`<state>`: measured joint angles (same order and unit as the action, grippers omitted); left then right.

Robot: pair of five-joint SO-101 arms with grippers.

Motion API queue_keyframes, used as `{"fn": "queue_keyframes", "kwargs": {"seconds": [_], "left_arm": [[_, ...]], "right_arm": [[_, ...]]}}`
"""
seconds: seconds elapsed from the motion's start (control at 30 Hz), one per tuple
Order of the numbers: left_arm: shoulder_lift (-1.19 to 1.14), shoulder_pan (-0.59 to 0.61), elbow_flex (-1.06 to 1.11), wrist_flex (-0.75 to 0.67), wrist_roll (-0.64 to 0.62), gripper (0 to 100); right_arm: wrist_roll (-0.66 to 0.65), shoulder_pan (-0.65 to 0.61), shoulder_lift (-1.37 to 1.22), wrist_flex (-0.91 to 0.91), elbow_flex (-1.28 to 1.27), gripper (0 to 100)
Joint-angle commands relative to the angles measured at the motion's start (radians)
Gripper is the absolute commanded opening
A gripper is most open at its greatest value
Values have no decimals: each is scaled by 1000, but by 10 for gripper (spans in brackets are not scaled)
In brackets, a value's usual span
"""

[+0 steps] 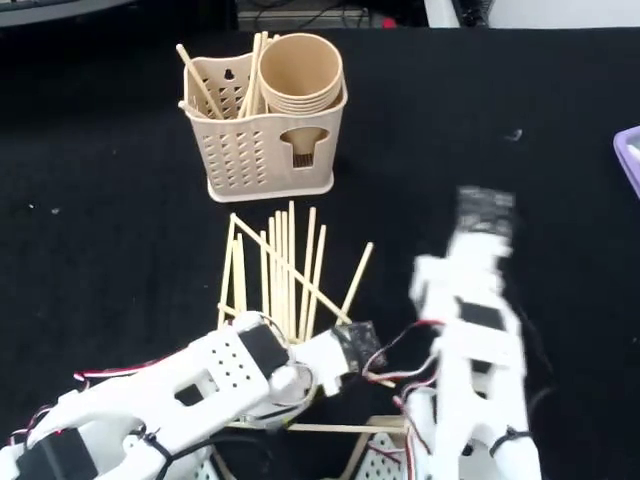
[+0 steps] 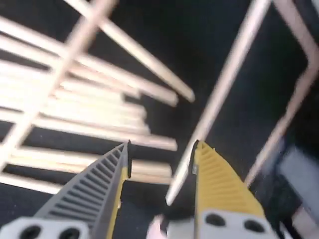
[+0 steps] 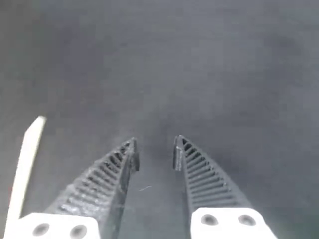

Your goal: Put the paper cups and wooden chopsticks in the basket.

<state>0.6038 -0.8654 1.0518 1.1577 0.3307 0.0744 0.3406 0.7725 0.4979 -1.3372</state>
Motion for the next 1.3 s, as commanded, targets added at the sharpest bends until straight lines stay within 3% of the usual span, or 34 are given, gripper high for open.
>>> {"fn": "queue_keyframes", "kwargs": {"seconds": [0.0, 0.07, 0.23, 0.47, 0.63, 1.07, 1.27], "left_arm": [[11, -15, -47, -51, -58, 217], [11, -18, -47, -71, -68, 217], [11, -27, -47, -69, -63, 217], [2, -137, -1, -155, -130, 218], [11, -105, 76, -267, -147, 218], [11, -51, -56, -189, -84, 216], [11, -151, -156, 6, -92, 217]], "right_arm": [[130, 279, 36, 71, 154, 127], [186, 367, 30, 104, 197, 127], [255, 451, 28, 68, 188, 129], [253, 457, 28, 49, 173, 128], [252, 456, 28, 49, 174, 128], [247, 420, 28, 54, 171, 127], [247, 420, 28, 54, 170, 127]]}}
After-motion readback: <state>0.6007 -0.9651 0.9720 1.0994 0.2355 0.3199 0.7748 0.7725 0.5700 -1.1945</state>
